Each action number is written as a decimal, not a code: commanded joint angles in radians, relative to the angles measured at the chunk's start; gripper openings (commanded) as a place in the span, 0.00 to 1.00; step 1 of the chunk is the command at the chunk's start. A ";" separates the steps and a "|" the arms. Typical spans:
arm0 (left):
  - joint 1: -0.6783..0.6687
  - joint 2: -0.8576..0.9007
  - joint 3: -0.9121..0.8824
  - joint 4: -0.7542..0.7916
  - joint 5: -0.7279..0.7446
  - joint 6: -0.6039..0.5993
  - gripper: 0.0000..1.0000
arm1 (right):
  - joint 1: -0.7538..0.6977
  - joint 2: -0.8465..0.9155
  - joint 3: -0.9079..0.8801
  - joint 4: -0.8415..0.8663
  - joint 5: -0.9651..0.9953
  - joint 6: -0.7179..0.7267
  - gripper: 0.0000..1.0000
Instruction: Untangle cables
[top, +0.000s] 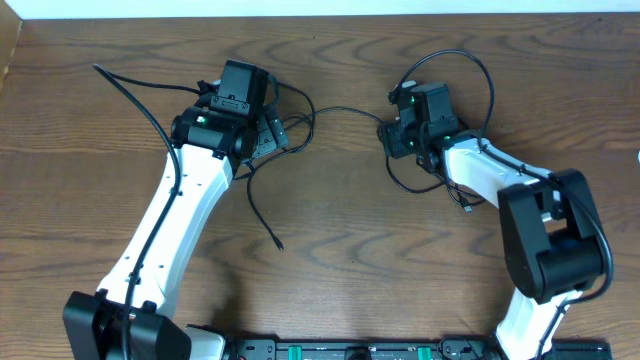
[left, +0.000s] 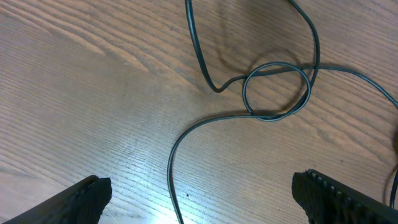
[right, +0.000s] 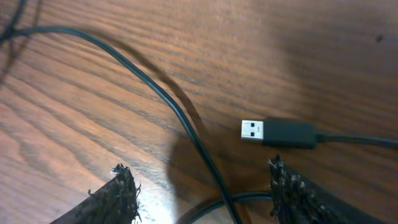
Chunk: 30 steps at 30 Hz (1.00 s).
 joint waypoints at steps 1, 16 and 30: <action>0.004 -0.013 0.007 -0.005 -0.003 -0.013 1.00 | 0.000 0.052 0.007 0.011 -0.002 -0.012 0.64; 0.004 -0.013 0.007 -0.005 -0.003 -0.012 1.00 | 0.017 0.087 0.028 -0.011 -0.085 -0.012 0.01; 0.004 -0.013 0.007 -0.005 -0.003 -0.013 1.00 | -0.028 -0.203 0.271 -0.346 -0.410 -0.012 0.01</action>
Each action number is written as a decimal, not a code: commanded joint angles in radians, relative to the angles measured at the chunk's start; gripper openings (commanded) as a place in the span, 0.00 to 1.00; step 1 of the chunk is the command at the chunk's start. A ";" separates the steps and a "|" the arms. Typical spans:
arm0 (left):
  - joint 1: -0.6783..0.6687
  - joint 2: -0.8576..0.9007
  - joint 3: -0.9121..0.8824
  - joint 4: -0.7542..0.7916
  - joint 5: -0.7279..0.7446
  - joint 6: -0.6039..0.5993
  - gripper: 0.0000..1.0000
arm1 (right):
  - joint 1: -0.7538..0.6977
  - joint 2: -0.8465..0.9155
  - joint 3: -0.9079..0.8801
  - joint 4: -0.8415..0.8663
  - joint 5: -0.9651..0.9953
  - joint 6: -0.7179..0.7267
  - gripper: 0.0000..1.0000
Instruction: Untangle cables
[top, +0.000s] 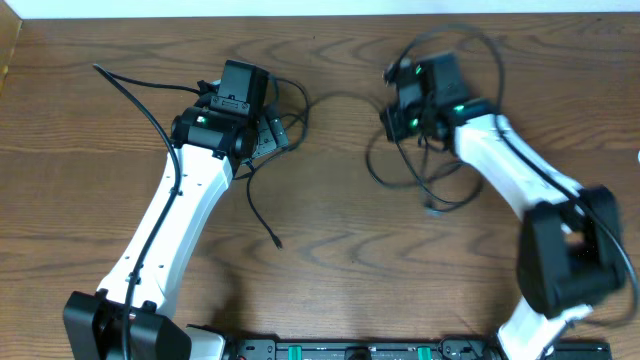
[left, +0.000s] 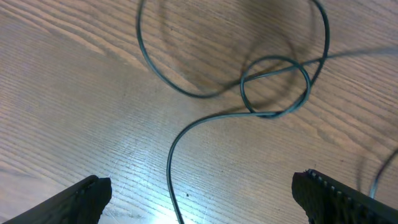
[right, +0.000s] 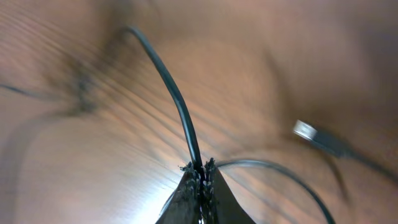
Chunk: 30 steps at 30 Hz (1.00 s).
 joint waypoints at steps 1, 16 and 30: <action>0.004 -0.013 0.007 -0.004 -0.003 -0.012 1.00 | -0.010 -0.102 0.037 -0.005 -0.202 0.003 0.01; 0.004 -0.013 0.007 -0.004 -0.003 -0.013 1.00 | 0.025 -0.102 0.037 -0.084 -0.388 -0.023 0.01; 0.004 -0.013 0.007 -0.004 -0.003 -0.013 1.00 | 0.025 -0.026 0.032 -0.168 0.130 0.124 0.55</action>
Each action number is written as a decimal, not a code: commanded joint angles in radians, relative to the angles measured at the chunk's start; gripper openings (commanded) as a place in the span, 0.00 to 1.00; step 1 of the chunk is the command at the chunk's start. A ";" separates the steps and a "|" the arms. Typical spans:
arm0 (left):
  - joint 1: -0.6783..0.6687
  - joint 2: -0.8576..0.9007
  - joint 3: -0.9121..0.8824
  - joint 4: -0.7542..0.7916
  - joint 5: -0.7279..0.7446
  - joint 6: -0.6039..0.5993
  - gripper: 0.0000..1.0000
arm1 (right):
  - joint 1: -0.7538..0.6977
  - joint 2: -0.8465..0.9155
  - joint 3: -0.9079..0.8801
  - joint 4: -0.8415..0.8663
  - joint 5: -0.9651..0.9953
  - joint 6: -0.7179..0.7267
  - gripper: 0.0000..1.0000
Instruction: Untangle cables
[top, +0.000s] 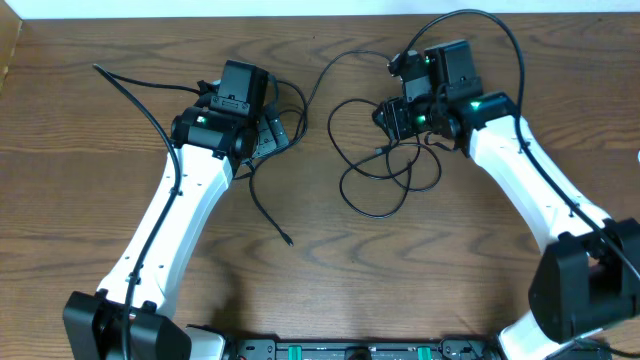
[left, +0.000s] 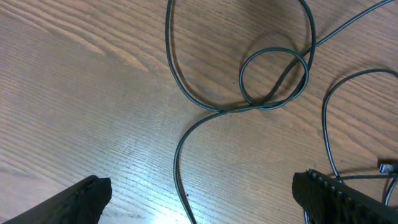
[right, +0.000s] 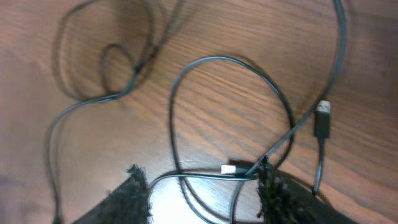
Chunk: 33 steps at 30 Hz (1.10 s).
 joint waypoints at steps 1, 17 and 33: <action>0.004 -0.013 0.007 -0.004 -0.003 -0.013 1.00 | 0.005 0.071 -0.007 0.021 0.084 0.084 0.56; 0.004 -0.013 0.007 -0.004 -0.003 -0.013 1.00 | -0.006 0.325 -0.007 0.206 0.204 0.286 0.53; 0.004 -0.013 0.007 -0.004 -0.003 -0.013 1.00 | -0.025 0.254 -0.006 0.270 0.064 0.296 0.01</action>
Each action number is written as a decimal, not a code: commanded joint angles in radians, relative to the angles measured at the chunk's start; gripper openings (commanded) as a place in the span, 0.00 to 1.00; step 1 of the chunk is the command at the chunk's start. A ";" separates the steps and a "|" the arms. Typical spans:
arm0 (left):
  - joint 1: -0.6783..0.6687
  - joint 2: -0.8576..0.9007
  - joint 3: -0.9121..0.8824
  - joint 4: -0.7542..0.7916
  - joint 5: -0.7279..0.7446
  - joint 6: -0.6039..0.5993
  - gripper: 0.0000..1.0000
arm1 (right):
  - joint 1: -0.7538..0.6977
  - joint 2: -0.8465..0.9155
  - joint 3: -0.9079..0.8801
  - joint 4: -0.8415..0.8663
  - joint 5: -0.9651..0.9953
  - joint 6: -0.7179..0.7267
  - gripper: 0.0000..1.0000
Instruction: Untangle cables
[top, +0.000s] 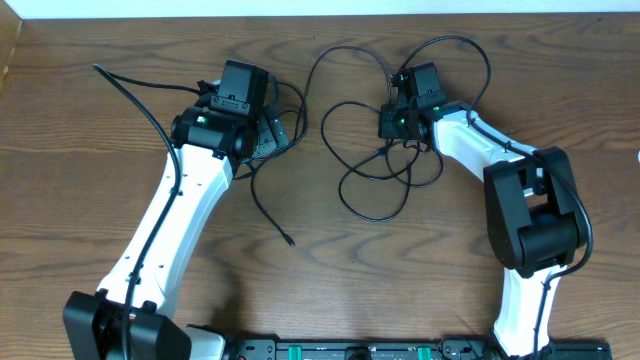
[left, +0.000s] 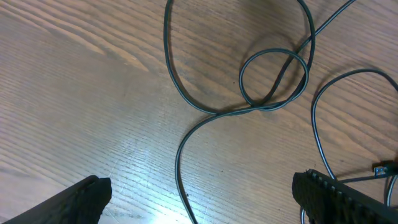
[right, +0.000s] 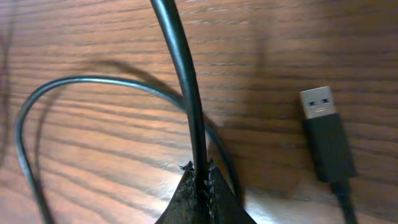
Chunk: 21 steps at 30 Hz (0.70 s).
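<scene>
Thin black cables (top: 375, 165) lie in tangled loops across the table's middle, with one small knot-like loop (left: 273, 79) in the left wrist view. My left gripper (left: 199, 196) stands open just above the wood, a cable strand (left: 180, 168) running between its fingers untouched. My right gripper (right: 199, 177) is shut on a black cable (right: 180, 74), low over the table. A black USB plug (right: 324, 134) lies just right of it. Overhead, the right gripper (top: 400, 122) sits at the tangle's upper right, the left gripper (top: 272, 135) at its left.
A loose cable end (top: 288, 241) lies below the left arm, and another black cable (top: 130, 95) trails away to the far left. The wooden table's far edge (top: 320, 14) runs along the top.
My right gripper was open high above the cable loops; it is now low at the table and shut on a cable strand beside the USB plug. The left gripper has not moved.
At first my right gripper stood open over a cable by the USB plug. Then it was shut on a cable and raised. Later it hung open higher up, the cables fallen into wider loops at mid-table. Now it grips a strand again. The left gripper stayed open throughout.
</scene>
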 joint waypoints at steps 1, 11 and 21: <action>0.004 -0.013 0.007 -0.004 -0.003 -0.013 1.00 | -0.024 -0.112 0.000 -0.008 -0.097 -0.005 0.01; 0.004 -0.013 0.007 -0.004 -0.003 -0.013 1.00 | -0.068 -0.426 0.000 0.000 -0.491 -0.005 0.01; 0.004 -0.013 0.007 -0.004 -0.003 -0.013 1.00 | -0.054 -0.477 -0.001 0.069 -0.574 -0.007 0.01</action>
